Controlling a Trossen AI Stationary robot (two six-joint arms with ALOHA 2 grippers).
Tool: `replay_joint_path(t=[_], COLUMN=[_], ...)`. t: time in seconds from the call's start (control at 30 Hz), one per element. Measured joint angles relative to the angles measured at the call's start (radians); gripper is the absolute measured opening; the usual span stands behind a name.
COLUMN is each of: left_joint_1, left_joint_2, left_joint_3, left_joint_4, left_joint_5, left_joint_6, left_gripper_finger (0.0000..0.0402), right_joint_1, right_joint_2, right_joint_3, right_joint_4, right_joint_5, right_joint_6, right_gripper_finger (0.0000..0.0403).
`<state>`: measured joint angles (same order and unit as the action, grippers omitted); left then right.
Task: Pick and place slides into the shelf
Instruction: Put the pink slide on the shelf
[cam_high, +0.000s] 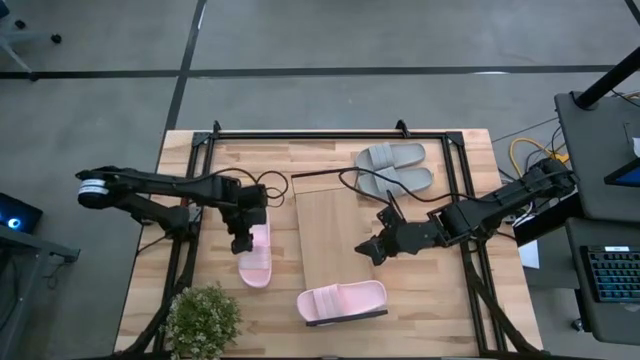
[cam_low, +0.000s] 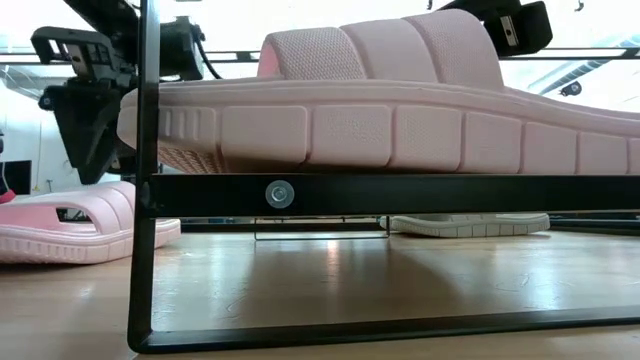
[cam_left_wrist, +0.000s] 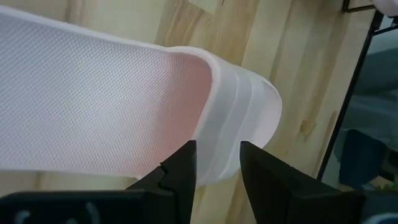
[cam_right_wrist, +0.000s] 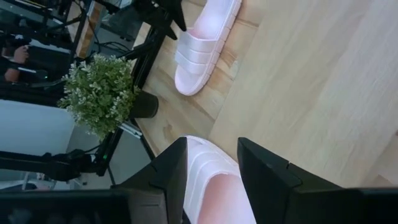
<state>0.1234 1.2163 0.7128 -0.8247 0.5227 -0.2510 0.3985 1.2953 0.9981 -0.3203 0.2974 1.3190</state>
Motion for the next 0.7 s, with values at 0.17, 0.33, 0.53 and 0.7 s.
replay_joint_path(t=[0.17, 0.33, 0.53, 0.7], left_joint_1=[0.0, 0.0, 0.0, 0.0], left_joint_2=[0.044, 0.073, 0.092, 0.089], left_joint_3=[0.0, 0.0, 0.0, 0.0], left_joint_4=[0.008, 0.025, 0.032, 0.034], left_joint_5=[0.04, 0.071, 0.073, 0.073], left_joint_6=[0.024, 0.047, 0.057, 0.078], left_gripper_finger=[0.0108, 0.0108, 0.0108, 0.0108], right_joint_1=[0.0, 0.0, 0.0, 0.0], right_joint_2=[0.0, 0.0, 0.0, 0.0], right_joint_3=[0.0, 0.0, 0.0, 0.0], right_joint_4=[0.004, 0.009, 0.012, 0.012], right_joint_5=[0.0, 0.0, 0.0, -0.001], right_joint_6=[0.0, 0.004, 0.006, 0.009], right_gripper_finger=[0.0136, 0.0133, 0.0134, 0.0132])
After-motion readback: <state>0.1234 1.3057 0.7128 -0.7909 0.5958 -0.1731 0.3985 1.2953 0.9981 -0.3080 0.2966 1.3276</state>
